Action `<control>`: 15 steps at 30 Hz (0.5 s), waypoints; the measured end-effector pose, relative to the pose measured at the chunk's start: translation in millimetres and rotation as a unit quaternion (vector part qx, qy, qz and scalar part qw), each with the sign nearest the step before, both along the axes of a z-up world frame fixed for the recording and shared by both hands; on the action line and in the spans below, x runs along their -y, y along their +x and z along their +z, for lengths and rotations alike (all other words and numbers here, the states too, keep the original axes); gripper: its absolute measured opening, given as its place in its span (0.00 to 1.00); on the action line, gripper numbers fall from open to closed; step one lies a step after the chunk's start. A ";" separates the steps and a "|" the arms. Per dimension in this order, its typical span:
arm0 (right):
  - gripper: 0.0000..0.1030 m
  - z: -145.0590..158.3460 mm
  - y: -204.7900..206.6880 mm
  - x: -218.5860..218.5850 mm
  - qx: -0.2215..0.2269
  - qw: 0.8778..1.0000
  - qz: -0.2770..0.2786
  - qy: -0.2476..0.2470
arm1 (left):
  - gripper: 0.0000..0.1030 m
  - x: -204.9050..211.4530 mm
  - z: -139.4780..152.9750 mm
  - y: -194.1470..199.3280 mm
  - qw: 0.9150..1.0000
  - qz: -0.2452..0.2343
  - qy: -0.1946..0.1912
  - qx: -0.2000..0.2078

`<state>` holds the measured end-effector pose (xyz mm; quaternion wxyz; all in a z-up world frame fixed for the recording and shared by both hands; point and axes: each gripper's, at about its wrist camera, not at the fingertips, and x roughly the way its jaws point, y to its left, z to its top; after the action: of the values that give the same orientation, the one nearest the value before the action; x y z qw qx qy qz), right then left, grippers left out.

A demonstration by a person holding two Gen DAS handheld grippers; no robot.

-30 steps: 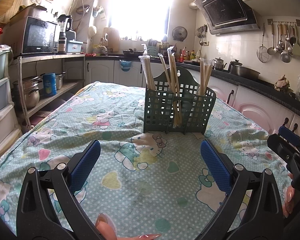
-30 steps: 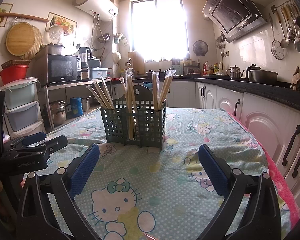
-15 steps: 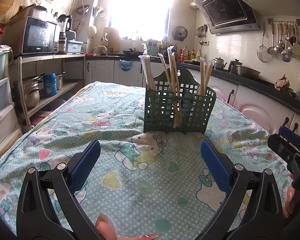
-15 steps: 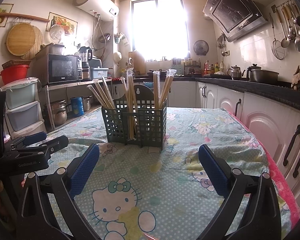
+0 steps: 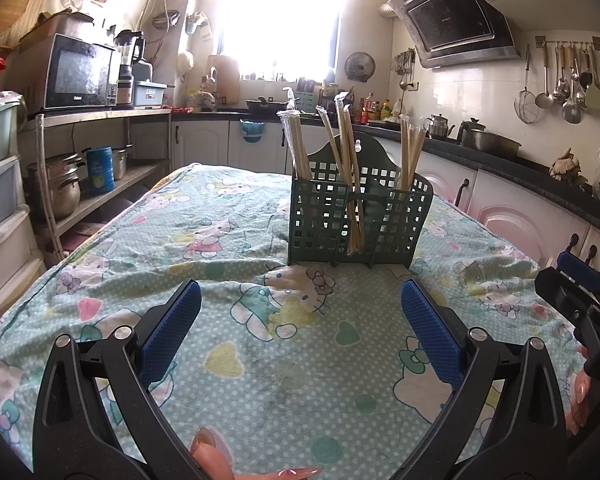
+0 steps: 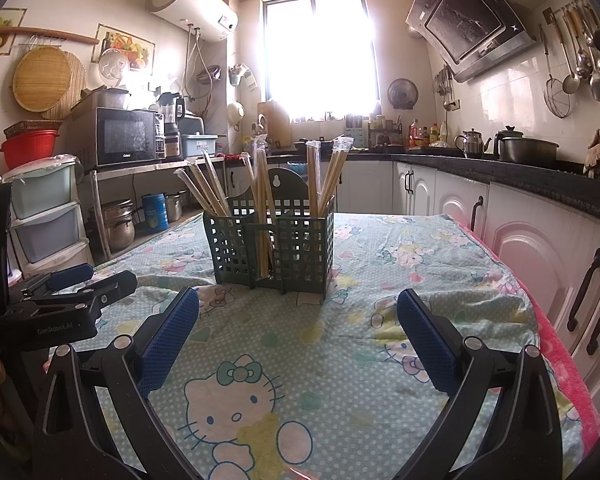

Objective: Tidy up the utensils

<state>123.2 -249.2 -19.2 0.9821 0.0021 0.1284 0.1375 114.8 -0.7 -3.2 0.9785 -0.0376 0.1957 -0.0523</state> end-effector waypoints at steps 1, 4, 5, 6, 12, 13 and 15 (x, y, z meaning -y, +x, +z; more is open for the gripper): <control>0.94 -0.1 -0.2 -0.7 -0.001 1.000 -0.001 0.000 | 0.89 1.0 -0.3 -0.1 1.000 -0.001 0.001 0.000; 0.94 -0.3 -0.9 -1.9 -0.002 1.000 -0.002 -0.002 | 0.89 6.3 0.2 -2.2 1.000 -0.007 0.008 0.002; 0.94 -0.3 -0.5 -1.7 -0.003 1.000 -0.003 -0.002 | 0.89 6.6 0.1 -2.4 1.000 -0.014 0.006 0.002; 0.94 -0.6 -0.2 -2.1 -0.006 1.000 -0.005 -0.001 | 0.89 5.9 0.1 -2.3 1.000 -0.016 0.004 0.001; 0.94 -1.3 13.2 11.7 -0.056 0.998 -0.042 0.005 | 0.89 -12.8 3.3 5.6 0.999 0.000 -0.028 -0.042; 0.94 -1.0 18.6 18.2 -0.068 0.996 -0.053 0.001 | 0.89 -22.7 4.8 12.5 0.998 0.017 -0.025 -0.059; 0.94 -4.1 33.2 32.9 -0.102 0.991 -0.081 -0.009 | 0.89 -41.5 4.4 29.4 0.994 0.044 -0.017 -0.096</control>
<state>156.3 -282.1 -23.2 0.9717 0.0175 0.2290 0.0556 144.2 40.9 1.2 0.9557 -0.0673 0.2863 -0.0084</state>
